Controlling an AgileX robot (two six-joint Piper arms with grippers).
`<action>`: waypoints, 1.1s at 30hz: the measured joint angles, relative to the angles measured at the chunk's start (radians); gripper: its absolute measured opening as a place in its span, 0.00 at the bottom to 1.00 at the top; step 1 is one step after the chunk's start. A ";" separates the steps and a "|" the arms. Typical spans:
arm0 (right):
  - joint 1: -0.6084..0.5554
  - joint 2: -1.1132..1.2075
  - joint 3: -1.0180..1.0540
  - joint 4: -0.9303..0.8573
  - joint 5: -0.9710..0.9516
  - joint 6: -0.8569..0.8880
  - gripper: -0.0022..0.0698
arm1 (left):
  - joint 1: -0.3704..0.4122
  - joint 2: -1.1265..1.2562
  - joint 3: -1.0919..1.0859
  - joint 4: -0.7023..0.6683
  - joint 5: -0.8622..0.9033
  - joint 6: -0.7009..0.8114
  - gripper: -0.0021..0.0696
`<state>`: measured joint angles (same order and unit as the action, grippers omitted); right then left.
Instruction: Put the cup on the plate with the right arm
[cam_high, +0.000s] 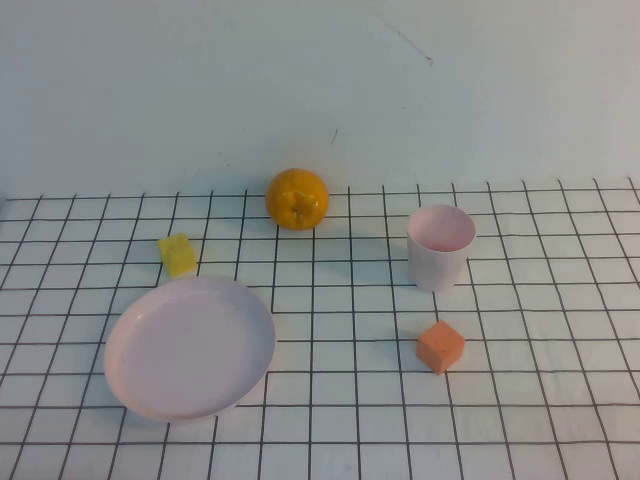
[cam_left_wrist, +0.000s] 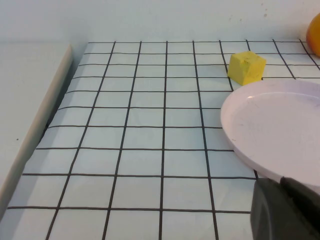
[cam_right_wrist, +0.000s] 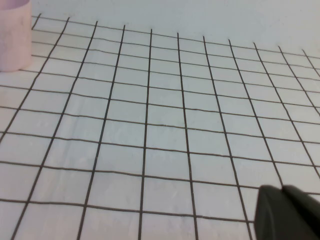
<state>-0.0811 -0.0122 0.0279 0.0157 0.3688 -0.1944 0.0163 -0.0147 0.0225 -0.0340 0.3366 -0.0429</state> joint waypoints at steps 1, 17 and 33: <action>0.000 0.000 0.000 0.000 0.000 0.000 0.03 | 0.000 0.000 0.000 0.000 0.000 0.000 0.02; 0.000 0.000 0.000 0.000 0.000 0.000 0.03 | 0.000 0.000 0.000 0.000 0.000 0.000 0.02; 0.000 0.000 0.000 0.000 -0.115 0.000 0.03 | 0.000 0.000 0.000 0.000 0.000 0.000 0.02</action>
<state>-0.0811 -0.0122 0.0279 0.0157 0.2533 -0.1944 0.0163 -0.0147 0.0225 -0.0340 0.3366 -0.0429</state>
